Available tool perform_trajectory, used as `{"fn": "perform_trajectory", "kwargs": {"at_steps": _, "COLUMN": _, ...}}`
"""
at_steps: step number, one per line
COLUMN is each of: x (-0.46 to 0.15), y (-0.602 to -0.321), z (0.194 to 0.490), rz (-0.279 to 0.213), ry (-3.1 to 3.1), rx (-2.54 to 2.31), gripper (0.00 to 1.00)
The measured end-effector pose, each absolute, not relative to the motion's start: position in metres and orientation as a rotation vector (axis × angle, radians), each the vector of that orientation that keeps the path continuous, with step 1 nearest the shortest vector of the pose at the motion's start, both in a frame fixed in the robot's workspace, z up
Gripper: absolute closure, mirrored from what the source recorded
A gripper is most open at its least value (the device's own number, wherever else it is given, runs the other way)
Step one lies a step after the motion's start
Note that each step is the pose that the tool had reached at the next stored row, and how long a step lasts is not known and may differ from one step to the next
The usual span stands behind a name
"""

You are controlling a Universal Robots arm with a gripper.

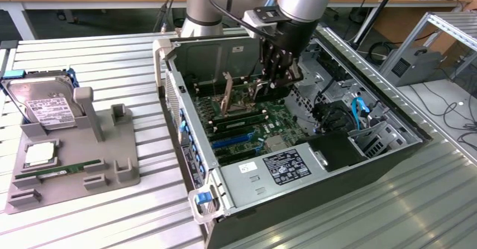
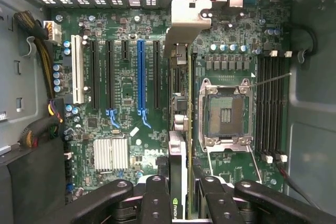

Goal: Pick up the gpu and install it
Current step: 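Insert the gpu into the slot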

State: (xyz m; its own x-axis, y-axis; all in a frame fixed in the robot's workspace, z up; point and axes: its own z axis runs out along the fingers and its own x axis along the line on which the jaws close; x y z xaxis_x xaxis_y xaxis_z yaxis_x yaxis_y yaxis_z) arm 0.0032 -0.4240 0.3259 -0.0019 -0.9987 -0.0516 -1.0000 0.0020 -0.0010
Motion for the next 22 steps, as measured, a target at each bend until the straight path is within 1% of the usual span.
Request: {"fn": "perform_trajectory", "kwargs": {"at_steps": 22, "x": 0.0016, "y": -0.4286, "z": 0.3228, "rz": 0.061, "ry": 2.194, "rx": -2.19, "gripper": 0.73}}
